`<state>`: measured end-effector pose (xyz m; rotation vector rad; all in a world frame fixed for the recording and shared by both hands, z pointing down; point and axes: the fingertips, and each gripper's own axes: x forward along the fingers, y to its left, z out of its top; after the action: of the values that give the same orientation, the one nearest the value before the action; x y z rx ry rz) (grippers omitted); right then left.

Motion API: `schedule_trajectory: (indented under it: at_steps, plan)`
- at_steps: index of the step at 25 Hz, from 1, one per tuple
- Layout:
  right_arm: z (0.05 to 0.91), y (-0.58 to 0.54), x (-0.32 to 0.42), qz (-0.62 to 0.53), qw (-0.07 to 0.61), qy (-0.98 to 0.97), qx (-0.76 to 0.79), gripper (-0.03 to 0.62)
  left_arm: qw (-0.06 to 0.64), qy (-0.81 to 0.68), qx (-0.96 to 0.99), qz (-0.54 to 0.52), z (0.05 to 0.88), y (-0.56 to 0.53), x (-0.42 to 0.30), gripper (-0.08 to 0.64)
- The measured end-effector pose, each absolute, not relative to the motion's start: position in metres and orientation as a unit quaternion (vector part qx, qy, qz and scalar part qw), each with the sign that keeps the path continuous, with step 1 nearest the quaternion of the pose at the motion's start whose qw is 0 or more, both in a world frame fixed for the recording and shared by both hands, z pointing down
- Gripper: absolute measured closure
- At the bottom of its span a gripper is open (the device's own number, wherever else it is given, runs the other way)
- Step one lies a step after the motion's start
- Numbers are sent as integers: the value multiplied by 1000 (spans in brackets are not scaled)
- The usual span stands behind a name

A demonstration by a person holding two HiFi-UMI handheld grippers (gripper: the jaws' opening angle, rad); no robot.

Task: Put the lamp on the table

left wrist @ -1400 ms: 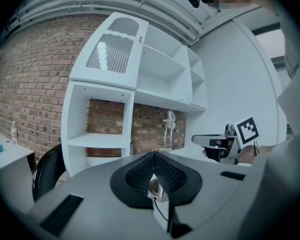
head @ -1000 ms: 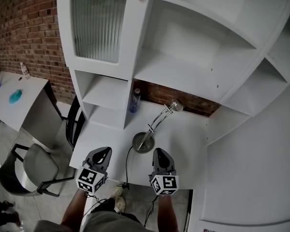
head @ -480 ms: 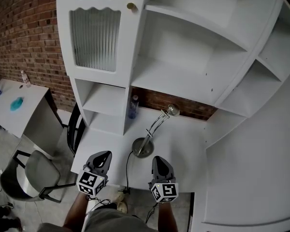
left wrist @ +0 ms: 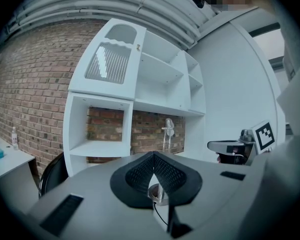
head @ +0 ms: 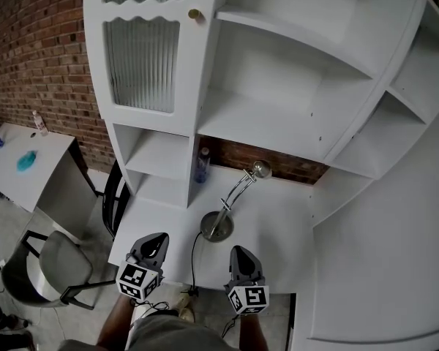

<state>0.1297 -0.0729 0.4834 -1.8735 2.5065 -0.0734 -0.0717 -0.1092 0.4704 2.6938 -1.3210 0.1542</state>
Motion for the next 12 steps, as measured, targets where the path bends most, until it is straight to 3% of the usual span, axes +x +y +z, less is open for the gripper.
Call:
schedule_trajectory:
  at_steps: [12]
  plan:
    - [486, -69, 131, -26, 8, 801, -598, 569, 72, -434, 896, 54, 474, -107, -66, 558]
